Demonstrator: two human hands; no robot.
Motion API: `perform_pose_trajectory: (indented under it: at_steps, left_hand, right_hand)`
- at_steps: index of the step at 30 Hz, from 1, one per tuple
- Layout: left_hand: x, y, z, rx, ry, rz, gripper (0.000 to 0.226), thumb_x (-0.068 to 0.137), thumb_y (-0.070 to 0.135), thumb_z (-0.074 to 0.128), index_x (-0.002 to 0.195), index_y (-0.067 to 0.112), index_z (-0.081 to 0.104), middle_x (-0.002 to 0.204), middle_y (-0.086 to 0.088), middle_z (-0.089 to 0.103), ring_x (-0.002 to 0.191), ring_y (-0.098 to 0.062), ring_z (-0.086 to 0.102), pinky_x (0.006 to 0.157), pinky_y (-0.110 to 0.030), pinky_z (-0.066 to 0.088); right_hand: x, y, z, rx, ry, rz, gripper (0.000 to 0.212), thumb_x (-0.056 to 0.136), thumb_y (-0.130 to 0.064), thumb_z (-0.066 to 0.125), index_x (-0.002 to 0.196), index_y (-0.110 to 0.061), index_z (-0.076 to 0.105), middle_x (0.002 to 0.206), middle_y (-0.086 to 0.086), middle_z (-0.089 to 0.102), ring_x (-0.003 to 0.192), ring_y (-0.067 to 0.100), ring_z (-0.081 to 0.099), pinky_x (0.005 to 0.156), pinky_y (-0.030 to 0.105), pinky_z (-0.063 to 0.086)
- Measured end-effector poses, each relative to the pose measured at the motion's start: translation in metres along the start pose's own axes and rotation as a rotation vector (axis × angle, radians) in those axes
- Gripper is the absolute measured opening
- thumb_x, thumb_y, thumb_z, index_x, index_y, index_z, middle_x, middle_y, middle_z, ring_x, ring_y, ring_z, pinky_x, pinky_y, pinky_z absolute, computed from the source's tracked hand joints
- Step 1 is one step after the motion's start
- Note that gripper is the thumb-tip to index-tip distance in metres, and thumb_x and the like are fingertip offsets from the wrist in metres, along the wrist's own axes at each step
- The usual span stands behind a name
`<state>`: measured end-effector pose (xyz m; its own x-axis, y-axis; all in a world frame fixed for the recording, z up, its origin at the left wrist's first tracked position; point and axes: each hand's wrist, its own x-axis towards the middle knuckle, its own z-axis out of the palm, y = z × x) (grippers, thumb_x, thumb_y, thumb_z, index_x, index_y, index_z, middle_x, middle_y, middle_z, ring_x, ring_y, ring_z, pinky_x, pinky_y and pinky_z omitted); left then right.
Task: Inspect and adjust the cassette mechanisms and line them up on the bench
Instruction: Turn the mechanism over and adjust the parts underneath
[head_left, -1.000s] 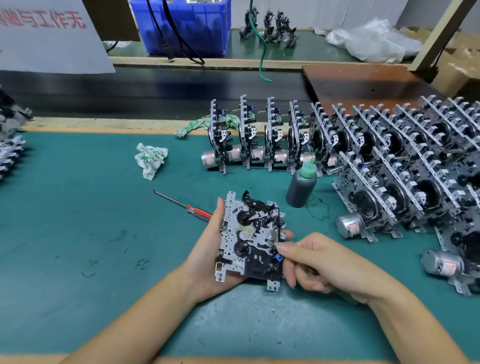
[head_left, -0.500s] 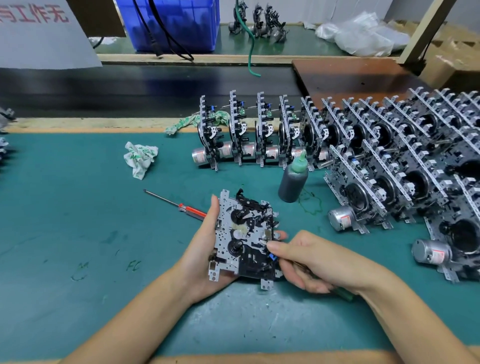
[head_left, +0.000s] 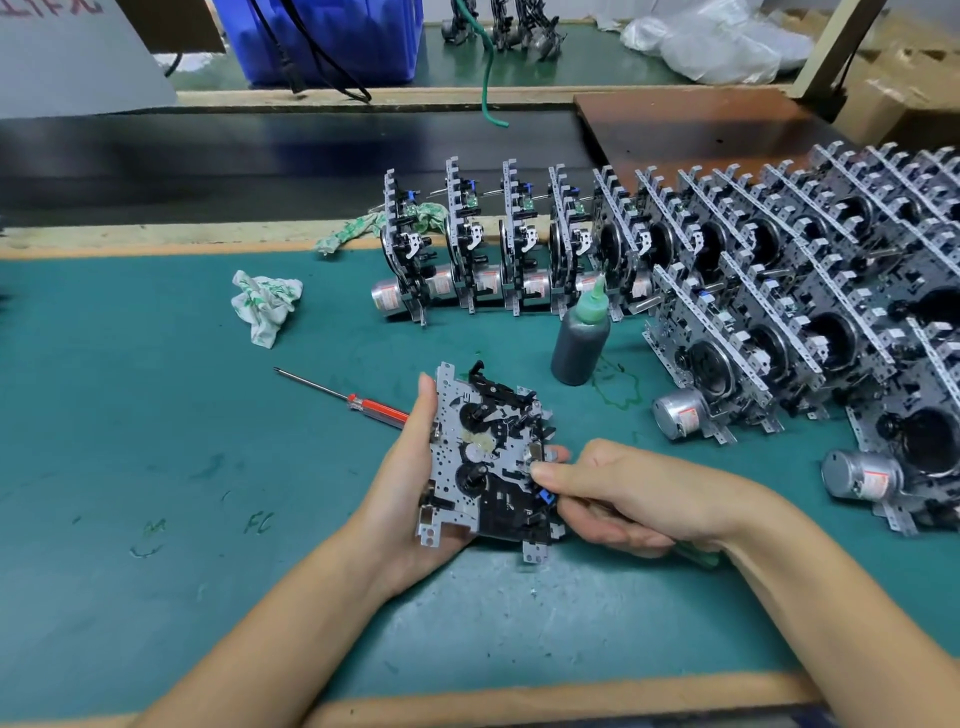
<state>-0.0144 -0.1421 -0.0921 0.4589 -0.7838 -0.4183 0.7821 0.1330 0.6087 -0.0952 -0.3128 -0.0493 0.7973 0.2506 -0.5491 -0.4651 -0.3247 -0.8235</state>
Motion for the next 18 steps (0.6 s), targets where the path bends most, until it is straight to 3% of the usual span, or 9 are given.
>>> perform_pose_trajectory:
  at_steps: [7, 14, 18]
  left_hand:
    - [-0.002, 0.002, 0.001, -0.022, -0.045, -0.026, 0.092, 0.08, 0.08, 0.022, 0.116, 0.009, 0.067, 0.124, -0.019, 0.062, 0.114, -0.03, 0.061, 0.088, -0.038, 0.054]
    - [-0.007, 0.008, 0.004, -0.194, -0.137, -0.014, 0.105, 0.076, 0.085, 0.027, 0.128, -0.002, 0.055, 0.136, -0.027, 0.049, 0.125, -0.039, 0.05, 0.104, -0.047, 0.042]
    - [-0.009, 0.009, 0.005, -0.251, -0.12, -0.02, 0.107, 0.071, 0.085, 0.036, 0.128, -0.004, 0.053, 0.137, -0.03, 0.046, 0.126, -0.043, 0.048, 0.109, -0.049, 0.036]
  right_hand:
    - [0.0, 0.003, -0.001, -0.004, 0.0, -0.023, 0.064, 0.096, -0.047, 0.038, 0.04, -0.016, 0.042, 0.027, -0.002, 0.029, 0.027, 0.011, 0.02, 0.037, 0.017, 0.023]
    - [-0.008, 0.013, -0.015, 0.369, 0.065, -0.141, 0.051, 0.087, -0.05, 0.048, 0.051, -0.013, 0.049, 0.03, -0.004, 0.026, 0.026, 0.007, 0.012, 0.035, 0.009, 0.017]
    - [-0.007, 0.013, -0.017, 0.398, 0.113, -0.153, 0.04, 0.086, -0.045, 0.048, 0.061, -0.014, 0.052, 0.034, -0.001, 0.032, 0.025, 0.004, 0.013, 0.035, 0.008, 0.012]
